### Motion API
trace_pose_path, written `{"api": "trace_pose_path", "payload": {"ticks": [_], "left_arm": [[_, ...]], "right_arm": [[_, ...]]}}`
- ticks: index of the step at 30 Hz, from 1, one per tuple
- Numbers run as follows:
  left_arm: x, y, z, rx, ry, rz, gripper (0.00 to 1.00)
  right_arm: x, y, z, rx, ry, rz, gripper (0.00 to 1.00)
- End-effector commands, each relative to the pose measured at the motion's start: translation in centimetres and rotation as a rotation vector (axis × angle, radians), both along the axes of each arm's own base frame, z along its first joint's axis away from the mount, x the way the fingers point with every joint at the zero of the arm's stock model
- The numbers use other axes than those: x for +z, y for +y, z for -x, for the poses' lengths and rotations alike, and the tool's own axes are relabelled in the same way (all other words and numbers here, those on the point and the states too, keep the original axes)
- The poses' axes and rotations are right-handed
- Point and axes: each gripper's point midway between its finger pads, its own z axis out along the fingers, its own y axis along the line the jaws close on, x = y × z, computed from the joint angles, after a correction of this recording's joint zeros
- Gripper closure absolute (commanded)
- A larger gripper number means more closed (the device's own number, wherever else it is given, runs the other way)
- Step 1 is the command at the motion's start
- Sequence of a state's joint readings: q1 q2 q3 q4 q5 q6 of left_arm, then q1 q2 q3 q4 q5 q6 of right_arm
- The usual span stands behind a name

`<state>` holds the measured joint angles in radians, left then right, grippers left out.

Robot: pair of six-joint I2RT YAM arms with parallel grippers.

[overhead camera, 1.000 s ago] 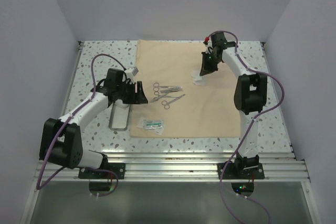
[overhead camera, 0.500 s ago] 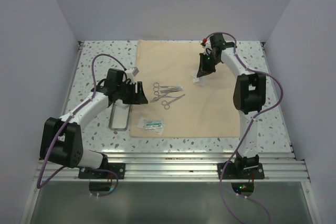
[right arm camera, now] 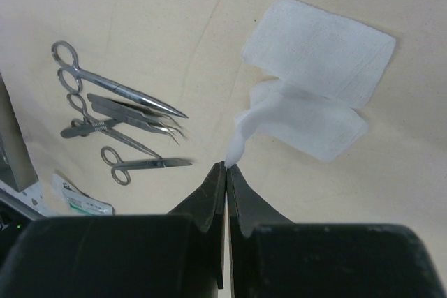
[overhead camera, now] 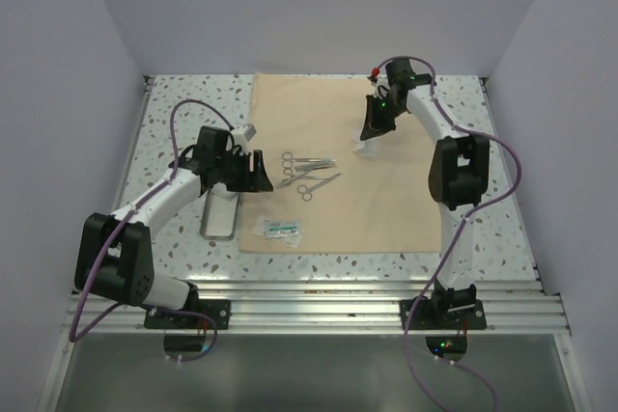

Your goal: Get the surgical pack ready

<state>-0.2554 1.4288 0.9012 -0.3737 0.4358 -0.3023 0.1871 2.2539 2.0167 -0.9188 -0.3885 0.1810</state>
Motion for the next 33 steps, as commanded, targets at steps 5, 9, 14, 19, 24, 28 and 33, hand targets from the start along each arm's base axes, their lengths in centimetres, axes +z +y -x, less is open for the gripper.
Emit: {"api": "trace_pose_path", "payload": {"ticks": [5,9,14,19,24,28,33], "left_arm": [[0.9,-0.2,-1.4,-0.021,-0.051,0.019,0.35],[1.0,-0.1,-1.6,-0.019,-0.055,0.021,0.35],[0.8,0.0,-1.4,-0.022,-0.052,0.017,0.35],[0.5,0.2,-1.4,-0.018,-0.046,0.015,0.35],[0.4,0.2,-1.5,-0.018,-0.045,0.018,0.35],[0.4,0.2,-1.4,-0.02,-0.042,0.017,0.35],[0.3,0.3,-1.4,-0.019,-0.041,0.018,0.35]], "right_arm": [[1.3,0.6,-1.3,0.023,-0.045,-0.001,1.0],[-0.4,-0.1,-0.8,0.02,-0.01,0.036,1.0],[-1.7,-1.0,-0.4,0.011,0.029,0.052,1.0],[-2.4,-2.5,0.0,-0.018,0.048,0.083,1.0],[-2.7,-3.1,0.0,-0.03,0.059,0.108,1.0],[-3.2,-3.6,0.1,-0.037,0.065,0.134,1.0],[-3.7,-3.5,-0.3,-0.039,0.069,0.14,1.0]]}}
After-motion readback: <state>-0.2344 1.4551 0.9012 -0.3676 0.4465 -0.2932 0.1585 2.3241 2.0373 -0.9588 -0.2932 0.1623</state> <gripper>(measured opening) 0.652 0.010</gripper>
